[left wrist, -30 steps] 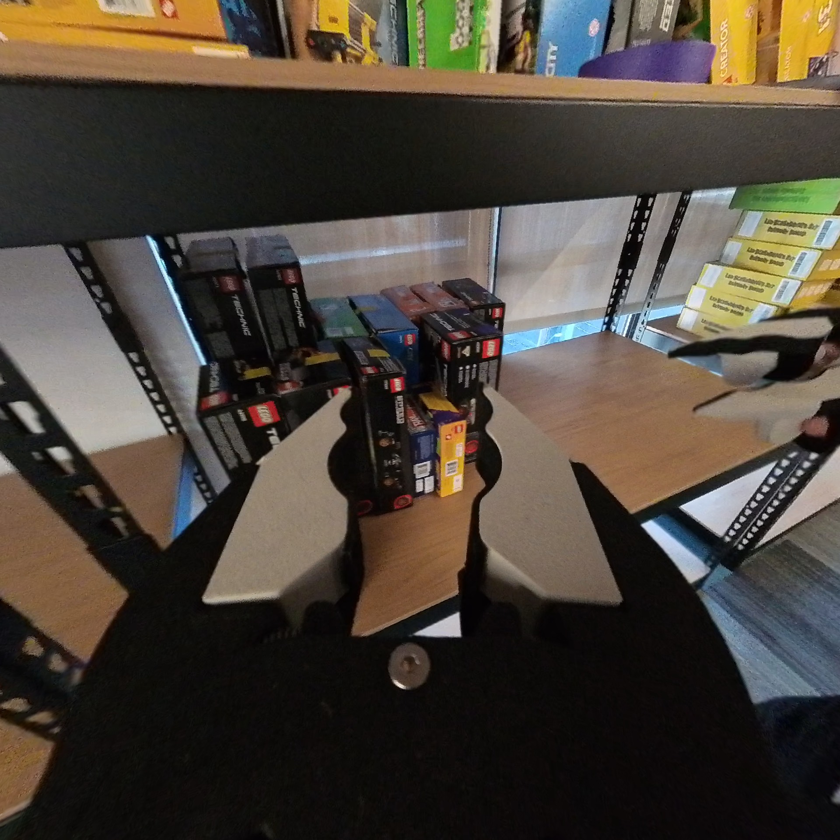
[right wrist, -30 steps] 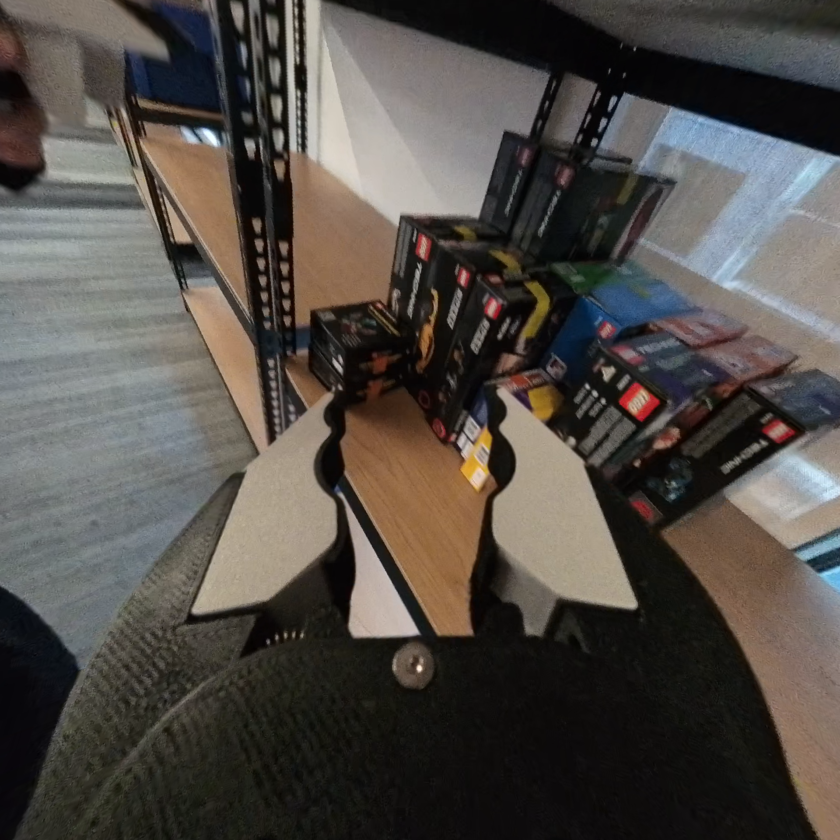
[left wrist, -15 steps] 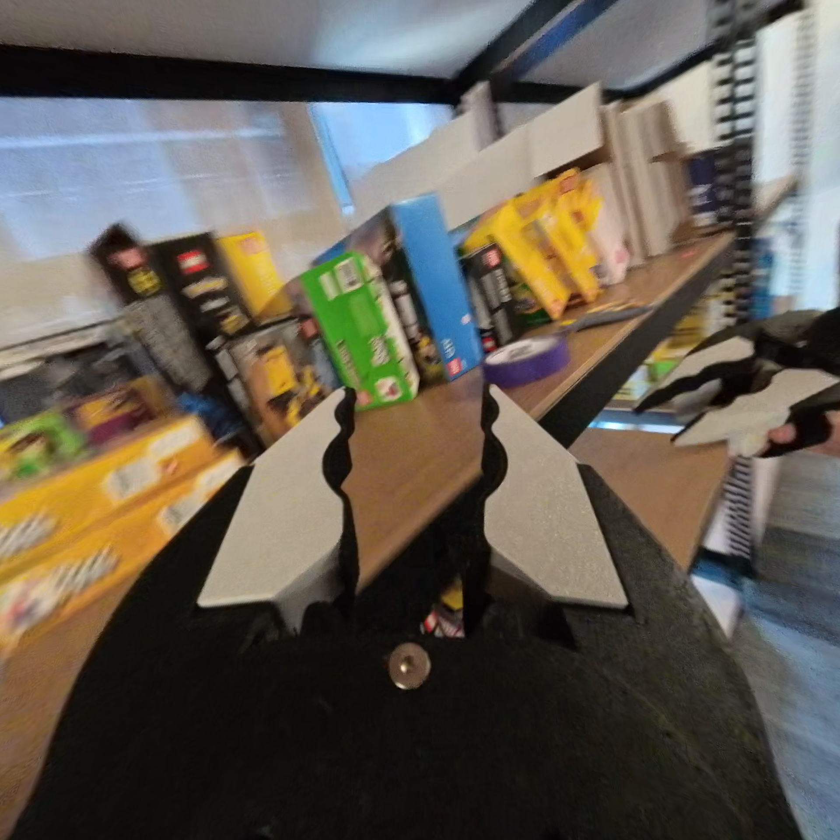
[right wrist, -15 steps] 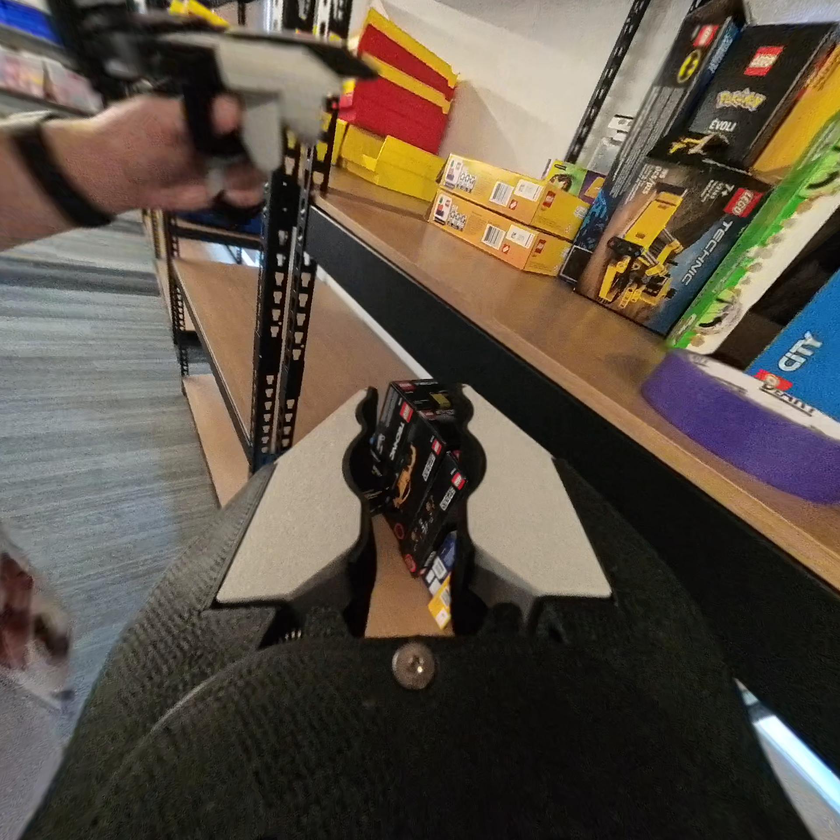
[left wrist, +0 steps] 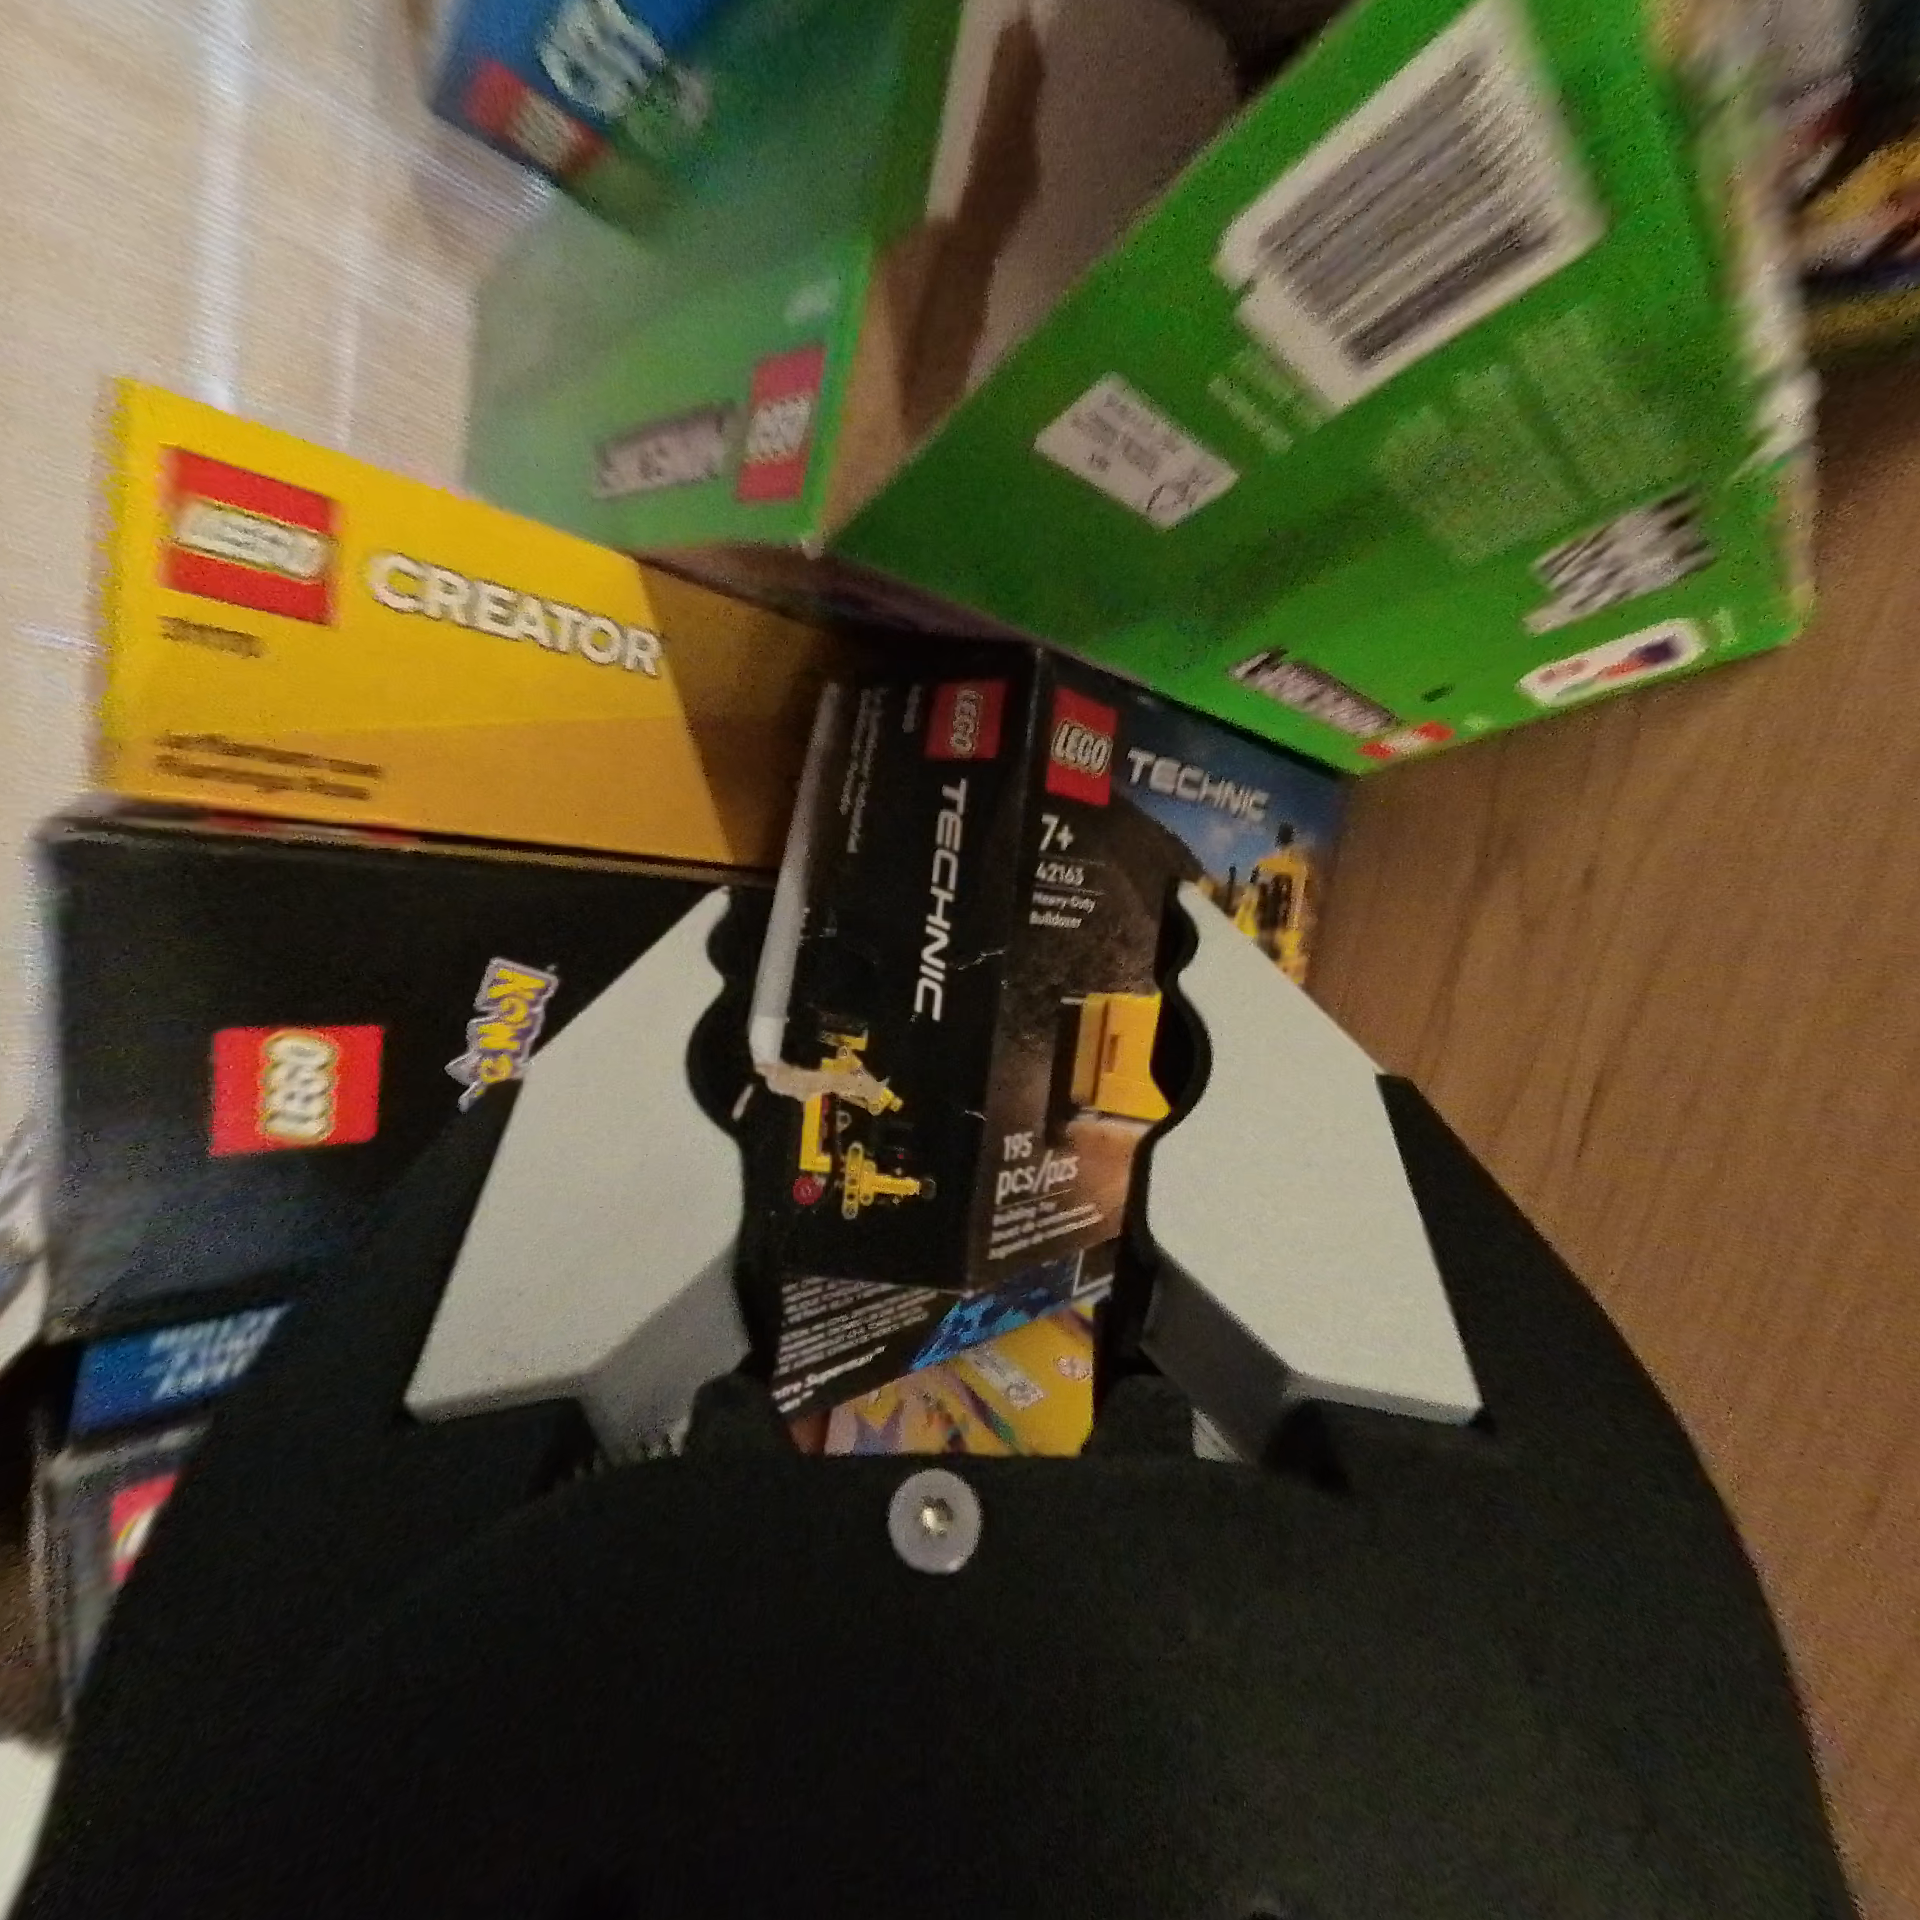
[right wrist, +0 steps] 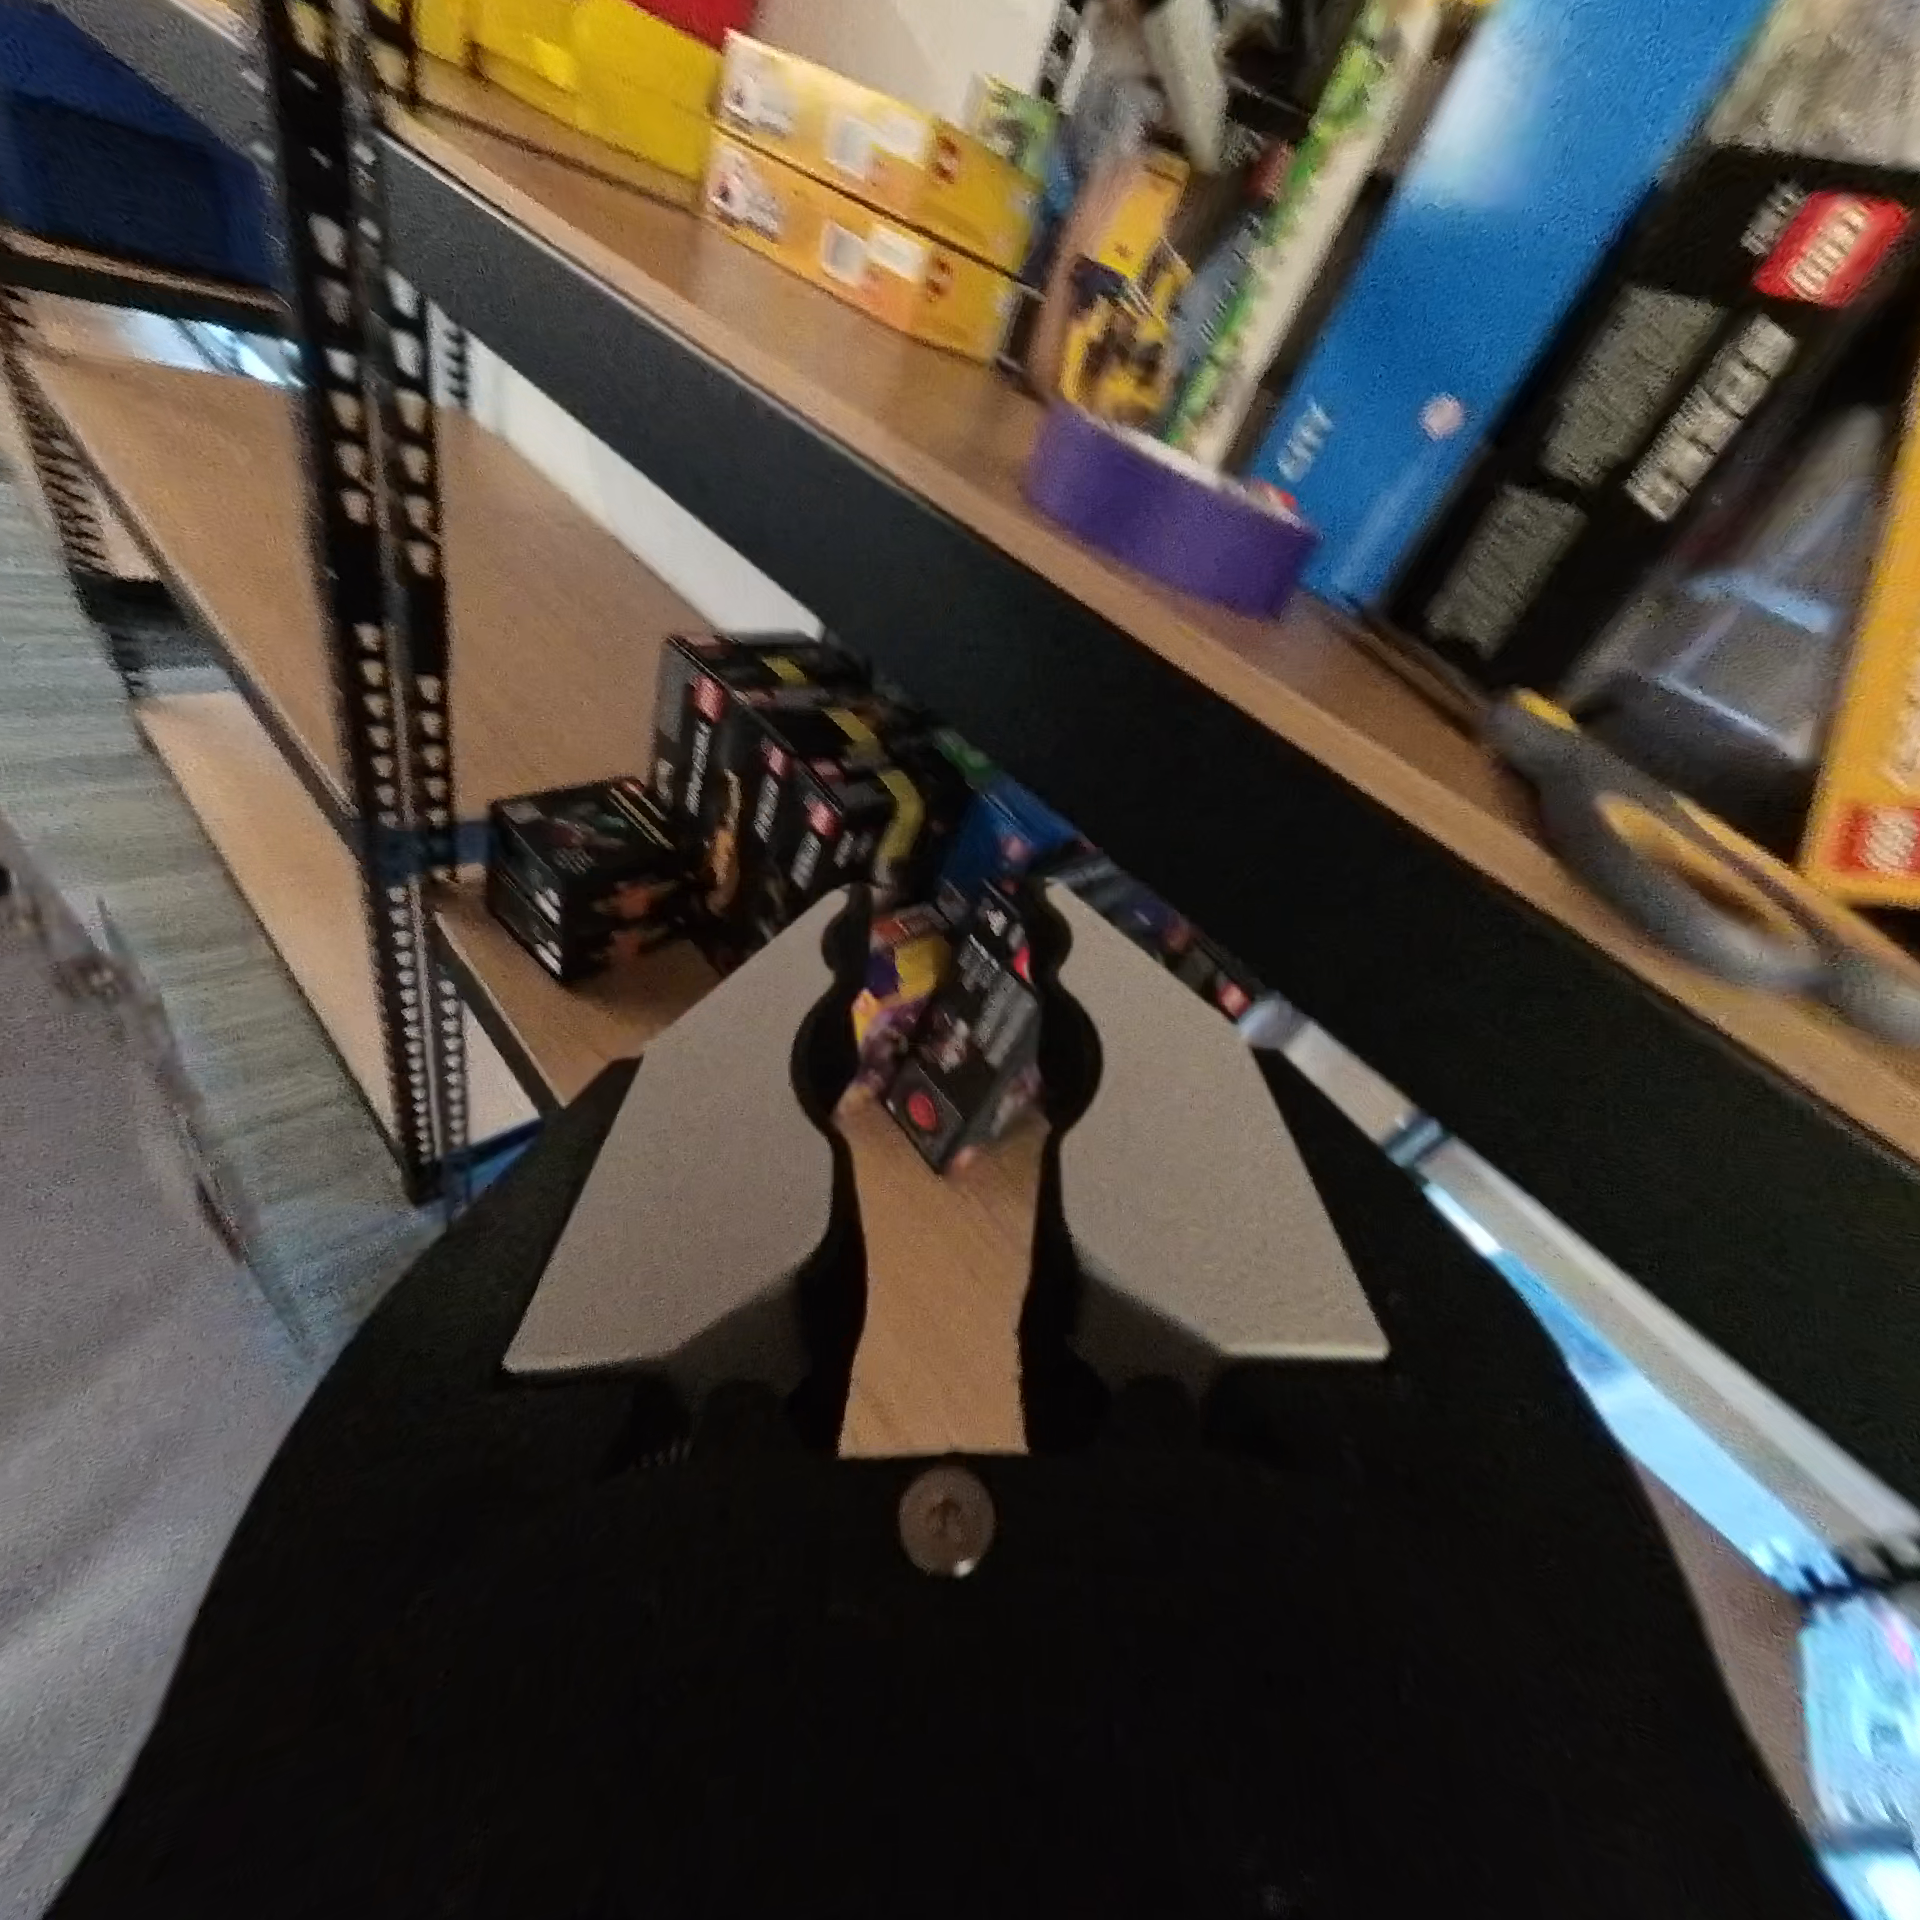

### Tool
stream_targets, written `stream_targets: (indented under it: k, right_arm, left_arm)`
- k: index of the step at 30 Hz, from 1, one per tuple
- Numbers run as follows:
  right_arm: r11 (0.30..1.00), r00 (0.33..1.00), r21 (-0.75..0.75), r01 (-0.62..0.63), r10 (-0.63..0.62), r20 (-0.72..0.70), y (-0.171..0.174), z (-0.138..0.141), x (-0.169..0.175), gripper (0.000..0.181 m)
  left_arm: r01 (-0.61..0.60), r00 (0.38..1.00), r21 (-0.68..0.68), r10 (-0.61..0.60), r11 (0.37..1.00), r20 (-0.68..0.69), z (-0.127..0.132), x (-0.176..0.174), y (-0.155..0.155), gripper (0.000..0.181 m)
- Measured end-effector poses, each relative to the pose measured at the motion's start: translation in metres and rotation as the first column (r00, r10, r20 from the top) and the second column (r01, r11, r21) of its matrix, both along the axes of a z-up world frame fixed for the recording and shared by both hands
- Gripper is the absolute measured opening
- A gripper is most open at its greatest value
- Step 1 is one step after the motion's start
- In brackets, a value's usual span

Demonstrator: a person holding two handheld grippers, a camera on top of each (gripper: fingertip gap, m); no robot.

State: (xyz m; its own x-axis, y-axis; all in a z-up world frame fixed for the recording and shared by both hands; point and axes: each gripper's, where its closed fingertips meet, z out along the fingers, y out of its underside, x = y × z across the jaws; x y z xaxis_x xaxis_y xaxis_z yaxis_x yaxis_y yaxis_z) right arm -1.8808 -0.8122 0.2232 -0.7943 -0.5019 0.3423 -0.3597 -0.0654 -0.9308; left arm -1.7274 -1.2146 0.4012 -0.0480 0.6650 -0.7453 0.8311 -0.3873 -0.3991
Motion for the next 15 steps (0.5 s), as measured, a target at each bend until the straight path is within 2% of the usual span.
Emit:
stream_targets:
  k: [1,3,6,8,11,15]
  right_arm:
    - [0.999,1.0,0.019,0.03,-0.03,0.001,0.004,-0.007,-0.016,0.028]
    - [0.994,0.997,0.081,0.067,-0.07,0.035,0.009,-0.022,-0.044,0.028]
    - [0.988,0.992,0.134,0.074,-0.086,0.088,0.012,-0.034,-0.074,0.028]
    - [0.988,0.992,0.145,0.06,-0.075,0.099,0.009,-0.037,-0.085,0.028]
    - [0.989,0.993,0.146,0.013,-0.03,0.115,-0.001,-0.03,-0.086,0.028]
    - [0.991,0.987,0.093,-0.1,0.087,0.139,-0.018,-0.004,-0.062,0.028]
  left_arm:
    - [-0.029,0.998,0.012,0.029,0.999,0.061,-0.009,0.001,-0.008,0.08]
    - [-0.06,0.987,-0.011,0.061,0.998,0.149,-0.018,0.003,-0.019,0.076]
    - [-0.112,0.979,0.015,0.107,0.994,0.176,-0.02,0.001,-0.023,0.077]
    - [-0.132,0.973,0.028,0.125,0.991,0.193,-0.023,0.002,-0.021,0.069]
    - [-0.157,0.97,0.126,0.129,0.979,0.205,-0.034,0.006,-0.008,0.047]
    - [-0.137,0.972,0.141,0.105,0.981,0.21,-0.038,0.013,0.007,0.042]
